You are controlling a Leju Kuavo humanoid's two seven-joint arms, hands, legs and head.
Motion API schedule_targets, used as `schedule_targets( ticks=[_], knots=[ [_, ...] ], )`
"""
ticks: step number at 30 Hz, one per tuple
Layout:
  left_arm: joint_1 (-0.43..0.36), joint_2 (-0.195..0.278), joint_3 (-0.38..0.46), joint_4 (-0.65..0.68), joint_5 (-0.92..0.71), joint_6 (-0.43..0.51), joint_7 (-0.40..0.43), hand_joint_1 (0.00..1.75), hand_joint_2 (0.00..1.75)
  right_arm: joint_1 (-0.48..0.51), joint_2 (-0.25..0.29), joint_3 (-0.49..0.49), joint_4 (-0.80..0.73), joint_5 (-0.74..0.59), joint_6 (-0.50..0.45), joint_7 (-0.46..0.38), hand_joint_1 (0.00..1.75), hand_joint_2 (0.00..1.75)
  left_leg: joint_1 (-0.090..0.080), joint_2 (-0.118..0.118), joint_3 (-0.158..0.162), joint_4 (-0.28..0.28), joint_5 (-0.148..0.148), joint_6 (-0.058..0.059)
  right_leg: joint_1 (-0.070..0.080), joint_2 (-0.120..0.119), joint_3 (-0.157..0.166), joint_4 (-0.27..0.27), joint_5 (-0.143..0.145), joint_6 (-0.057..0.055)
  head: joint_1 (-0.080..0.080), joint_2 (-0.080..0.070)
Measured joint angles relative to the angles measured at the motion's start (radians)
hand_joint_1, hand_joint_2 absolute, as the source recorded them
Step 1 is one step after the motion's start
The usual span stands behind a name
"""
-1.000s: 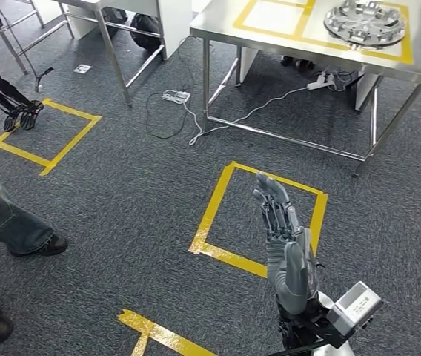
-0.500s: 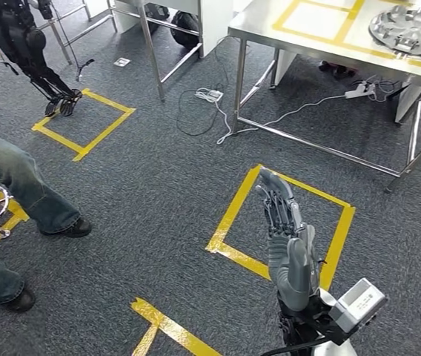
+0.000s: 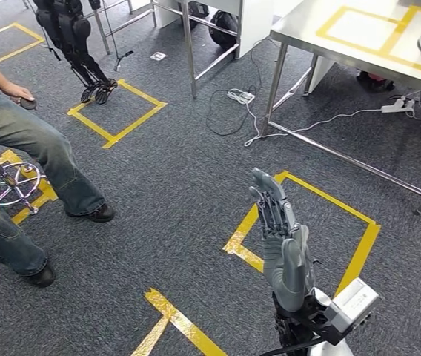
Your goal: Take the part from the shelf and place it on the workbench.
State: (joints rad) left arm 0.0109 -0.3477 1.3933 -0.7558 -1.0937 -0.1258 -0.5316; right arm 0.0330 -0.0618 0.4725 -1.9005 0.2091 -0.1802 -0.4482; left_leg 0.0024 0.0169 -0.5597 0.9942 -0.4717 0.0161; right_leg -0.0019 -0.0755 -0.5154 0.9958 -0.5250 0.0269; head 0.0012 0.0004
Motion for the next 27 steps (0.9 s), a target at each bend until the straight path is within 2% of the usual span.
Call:
schedule_targets(
  ticks=[1, 2, 4, 5, 6, 7, 8, 10, 11, 12, 14, 15, 16, 18, 19, 20, 21, 22, 23, 25, 26, 27],
  knots=[
    [-0.001, -0.001, 0.001, -0.003, 0.000, 0.000, 0.000, 0.00, 0.00, -0.001, 0.000, 0.000, 0.000, 0.000, -0.001, 0.000, 0.00, 0.00, 0.003, -0.006, 0.001, -0.004, 0.003, 0.006, -0.001, 0.016, -0.013, 0.027, -0.020, 0.005, 0.002, 0.000],
    [-0.001, -0.003, 0.001, -0.005, 0.000, -0.001, 0.001, 0.00, 0.00, -0.002, 0.000, 0.000, 0.000, 0.000, -0.001, 0.000, 0.00, 0.00, 0.005, -0.013, 0.001, -0.007, 0.006, 0.011, -0.003, 0.036, -0.037, 0.078, -0.050, 0.009, 0.005, 0.000],
    [-0.002, -0.004, 0.001, -0.008, 0.000, -0.003, 0.003, 0.00, 0.00, 0.000, 0.000, 0.001, 0.002, 0.000, -0.001, 0.001, 0.00, 0.00, 0.005, -0.028, -0.004, -0.006, 0.009, 0.016, -0.005, 0.066, -0.105, 0.221, -0.115, 0.013, 0.008, 0.000],
    [-0.002, -0.004, 0.002, -0.008, 0.000, -0.004, 0.004, 0.00, 0.00, 0.001, 0.000, 0.002, 0.003, 0.000, -0.001, 0.001, 0.00, 0.00, 0.004, -0.037, -0.006, -0.006, 0.010, 0.016, -0.005, 0.070, -0.131, 0.273, -0.129, 0.014, 0.009, 0.000],
    [-0.002, -0.004, 0.002, -0.008, 0.000, -0.004, 0.005, 0.00, 0.00, 0.001, 0.000, 0.002, 0.004, 0.000, -0.001, 0.001, 0.00, 0.00, 0.004, -0.046, -0.007, -0.006, 0.010, 0.016, -0.005, 0.073, -0.140, 0.287, -0.123, 0.014, 0.009, 0.000],
    [-0.001, -0.004, 0.003, -0.008, 0.000, -0.004, 0.006, 0.00, 0.00, 0.001, 0.000, 0.003, 0.005, 0.000, -0.001, 0.001, 0.00, 0.00, 0.004, -0.057, -0.007, -0.005, 0.011, 0.015, -0.005, 0.075, -0.127, 0.257, -0.096, 0.012, 0.009, 0.000],
    [-0.001, -0.005, 0.003, -0.008, 0.000, -0.004, 0.007, 0.00, 0.00, 0.001, 0.000, 0.003, 0.005, 0.000, -0.001, 0.001, 0.00, 0.00, 0.004, -0.068, -0.006, -0.005, 0.012, 0.013, -0.005, 0.081, -0.096, 0.192, -0.056, 0.008, 0.009, 0.000],
    [-0.003, -0.007, 0.003, -0.008, 0.000, -0.004, 0.007, 0.00, 0.00, 0.000, 0.000, 0.003, 0.005, 0.000, -0.001, 0.001, 0.00, 0.00, 0.004, -0.088, -0.008, -0.003, 0.014, 0.008, -0.006, 0.121, -0.028, 0.047, 0.002, -0.004, 0.008, 0.000],
    [-0.004, -0.008, 0.003, -0.009, 0.000, -0.005, 0.007, 0.00, 0.00, -0.001, 0.000, 0.003, 0.005, 0.000, -0.001, 0.001, 0.00, 0.00, 0.005, -0.096, -0.011, -0.002, 0.016, 0.003, -0.005, 0.137, -0.006, 0.004, 0.014, -0.008, 0.009, 0.000],
    [-0.004, -0.009, 0.003, -0.009, 0.000, -0.006, 0.007, 0.00, 0.00, -0.001, 0.000, 0.004, 0.005, 0.000, -0.001, 0.001, 0.00, 0.00, 0.007, -0.104, -0.016, -0.002, 0.019, -0.004, -0.003, 0.148, 0.004, -0.015, 0.015, -0.012, 0.008, 0.000],
    [-0.003, -0.010, 0.004, -0.011, -0.001, -0.007, 0.008, 0.00, 0.00, -0.002, 0.000, 0.004, 0.005, 0.000, -0.001, 0.001, 0.00, 0.00, 0.012, -0.120, -0.022, -0.001, 0.025, -0.019, -0.002, 0.134, 0.010, -0.022, 0.020, -0.018, 0.008, 0.000],
    [-0.003, -0.010, 0.005, -0.011, -0.001, -0.007, 0.008, 0.00, 0.00, -0.003, 0.000, 0.004, 0.005, 0.000, -0.001, 0.001, 0.00, 0.00, 0.011, -0.114, -0.027, 0.009, 0.022, -0.025, -0.004, 0.123, 0.013, -0.027, 0.024, -0.023, 0.007, 0.000],
    [-0.003, -0.010, 0.005, -0.012, -0.001, -0.007, 0.008, 0.00, 0.00, -0.003, 0.000, 0.004, 0.005, 0.000, -0.001, 0.001, 0.00, 0.00, 0.009, -0.099, -0.037, 0.032, 0.007, -0.029, -0.006, 0.110, 0.017, -0.033, 0.028, -0.028, 0.005, 0.000],
    [-0.004, -0.009, 0.006, -0.013, -0.002, -0.007, 0.008, 0.00, 0.00, -0.003, 0.000, 0.004, 0.006, 0.000, -0.001, 0.001, 0.00, 0.00, 0.007, -0.054, -0.084, 0.136, -0.054, -0.036, -0.008, 0.082, 0.022, -0.039, 0.031, -0.035, 0.000, 0.000],
    [-0.005, -0.009, 0.006, -0.014, -0.002, -0.007, 0.008, 0.00, 0.00, -0.002, 0.000, 0.004, 0.006, 0.000, -0.001, 0.001, 0.00, 0.00, 0.009, -0.041, -0.113, 0.201, -0.087, -0.039, -0.008, 0.068, 0.021, -0.039, 0.030, -0.036, -0.002, 0.000],
    [-0.005, -0.009, 0.006, -0.014, -0.002, -0.008, 0.008, 0.00, 0.00, -0.001, 0.000, 0.004, 0.006, 0.000, -0.001, 0.002, 0.00, 0.00, 0.011, -0.034, -0.137, 0.254, -0.109, -0.043, -0.007, 0.055, 0.020, -0.038, 0.029, -0.036, -0.002, 0.000],
    [-0.004, -0.009, 0.006, -0.014, -0.002, -0.008, 0.008, 0.00, 0.00, 0.000, 0.000, 0.004, 0.006, 0.000, -0.001, 0.002, 0.00, 0.00, 0.014, -0.031, -0.145, 0.277, -0.112, -0.046, -0.007, 0.043, 0.020, -0.037, 0.028, -0.036, -0.002, 0.000],
    [-0.003, -0.008, 0.006, -0.014, -0.002, -0.008, 0.008, 0.00, 0.00, 0.000, 0.000, 0.004, 0.006, 0.000, -0.001, 0.002, 0.00, 0.00, 0.016, -0.028, -0.135, 0.262, -0.096, -0.048, -0.008, 0.032, 0.020, -0.036, 0.027, -0.034, -0.002, 0.000],
    [-0.002, -0.007, 0.006, -0.015, -0.002, -0.008, 0.008, 0.00, 0.00, 0.000, 0.000, 0.004, 0.006, 0.000, -0.001, 0.002, 0.00, 0.00, 0.020, -0.021, -0.105, 0.209, -0.065, -0.051, -0.009, 0.022, 0.021, -0.035, 0.025, -0.030, -0.002, 0.000],
    [-0.002, -0.007, 0.007, -0.015, -0.002, -0.008, 0.008, 0.00, 0.00, -0.001, 0.000, 0.004, 0.006, -0.001, -0.001, 0.002, 0.00, 0.00, 0.023, 0.008, -0.032, 0.071, -0.013, -0.054, -0.009, 0.004, 0.021, -0.028, 0.016, -0.018, -0.003, 0.000],
    [-0.003, -0.008, 0.007, -0.015, -0.002, -0.008, 0.008, 0.00, 0.00, -0.002, 0.000, 0.004, 0.006, -0.001, -0.001, 0.002, 0.00, 0.00, 0.022, 0.017, -0.009, 0.027, -0.002, -0.050, -0.007, -0.002, 0.019, -0.024, 0.011, -0.011, -0.001, 0.000],
    [-0.003, -0.009, 0.007, -0.015, -0.002, -0.009, 0.008, 0.00, 0.00, -0.003, 0.000, 0.004, 0.006, -0.001, -0.001, 0.002, 0.00, 0.00, 0.020, 0.021, 0.000, 0.009, -0.001, -0.044, -0.005, -0.007, 0.018, -0.022, 0.008, -0.005, 0.000, 0.000]
  ],
)
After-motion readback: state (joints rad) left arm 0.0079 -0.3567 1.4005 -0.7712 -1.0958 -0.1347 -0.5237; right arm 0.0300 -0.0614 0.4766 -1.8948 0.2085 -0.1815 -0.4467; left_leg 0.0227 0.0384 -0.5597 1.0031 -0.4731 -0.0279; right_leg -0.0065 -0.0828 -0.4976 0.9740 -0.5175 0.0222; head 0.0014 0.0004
